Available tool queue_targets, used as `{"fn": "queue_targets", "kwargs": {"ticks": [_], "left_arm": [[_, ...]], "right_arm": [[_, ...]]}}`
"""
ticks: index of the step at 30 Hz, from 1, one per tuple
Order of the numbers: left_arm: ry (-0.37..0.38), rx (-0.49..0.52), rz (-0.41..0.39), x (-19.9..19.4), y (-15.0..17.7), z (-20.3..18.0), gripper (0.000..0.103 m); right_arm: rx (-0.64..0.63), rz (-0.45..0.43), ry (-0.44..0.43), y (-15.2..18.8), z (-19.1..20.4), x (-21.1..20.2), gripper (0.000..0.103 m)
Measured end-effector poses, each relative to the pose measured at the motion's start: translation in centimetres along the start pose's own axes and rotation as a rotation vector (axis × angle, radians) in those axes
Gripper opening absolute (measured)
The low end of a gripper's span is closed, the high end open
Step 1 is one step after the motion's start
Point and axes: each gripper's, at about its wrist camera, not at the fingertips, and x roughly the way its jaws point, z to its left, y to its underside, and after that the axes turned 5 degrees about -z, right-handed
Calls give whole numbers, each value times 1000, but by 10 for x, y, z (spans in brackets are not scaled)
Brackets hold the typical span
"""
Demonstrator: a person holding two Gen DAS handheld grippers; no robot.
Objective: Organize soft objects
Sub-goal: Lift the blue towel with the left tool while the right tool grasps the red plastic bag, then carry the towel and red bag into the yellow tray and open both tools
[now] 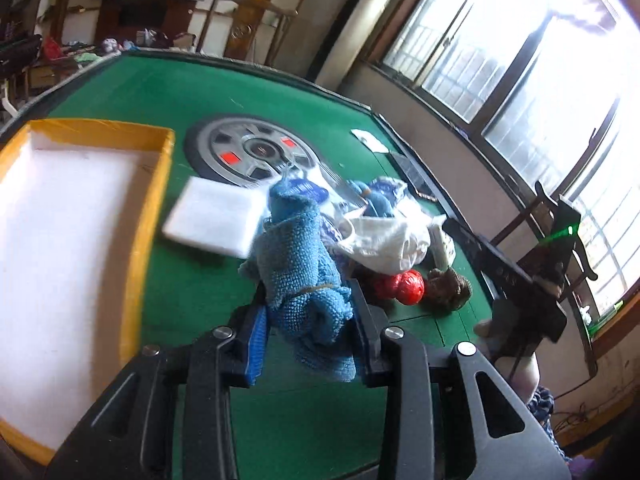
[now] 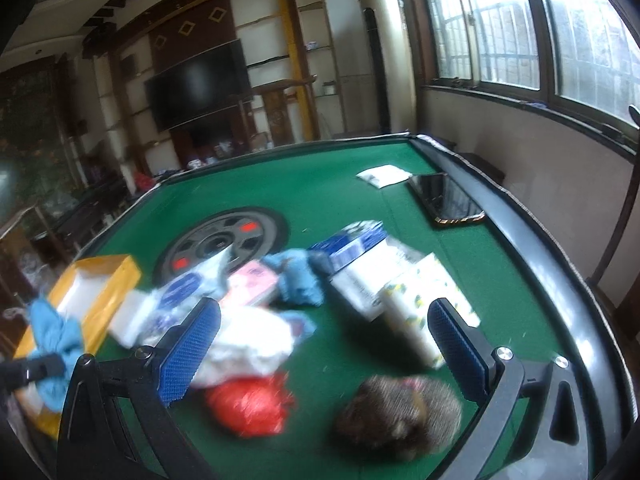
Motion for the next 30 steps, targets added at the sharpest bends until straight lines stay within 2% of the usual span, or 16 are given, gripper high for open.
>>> {"fn": "queue_targets", "kwargs": {"ticks": [3, 6, 10, 13, 14, 16, 18, 22, 25, 28, 30], "left_arm": [[-22, 3, -44, -22, -4, 9, 32], [-24, -18, -70, -32, -4, 20, 32], [-31, -57, -81, -33, -1, 32, 32], [-41, -74, -91, -39, -1, 41, 32], [-44, -78, -96, -41, -1, 42, 32], [-55, -86, -107, -46, -1, 48, 32], [-62, -95, -117, -48, 0, 53, 32], [-66, -124, -125, -55, -2, 67, 32], [-66, -143, -119, -59, -5, 78, 32], [-81, -142, -118, -63, -13, 92, 32], [-92, -151, -117, -62, -19, 103, 32]], "right_arm": [[-61, 55, -73, 13, 15, -12, 102], [-165, 161, -132, 28, 36, -2, 102], [-267, 241, -95, 39, 54, 23, 102], [-290, 214, -59, 35, 57, 28, 99], [-302, 225, -50, 33, 59, 32, 93], [-323, 265, -17, 35, 63, 42, 72], [-309, 322, -44, 38, 61, 50, 36], [-241, 365, -81, 40, 49, 41, 36], [-178, 392, -167, 30, 44, 14, 36], [-146, 369, -255, 16, 50, -13, 36], [-132, 337, -272, 5, 55, -18, 36]]}}
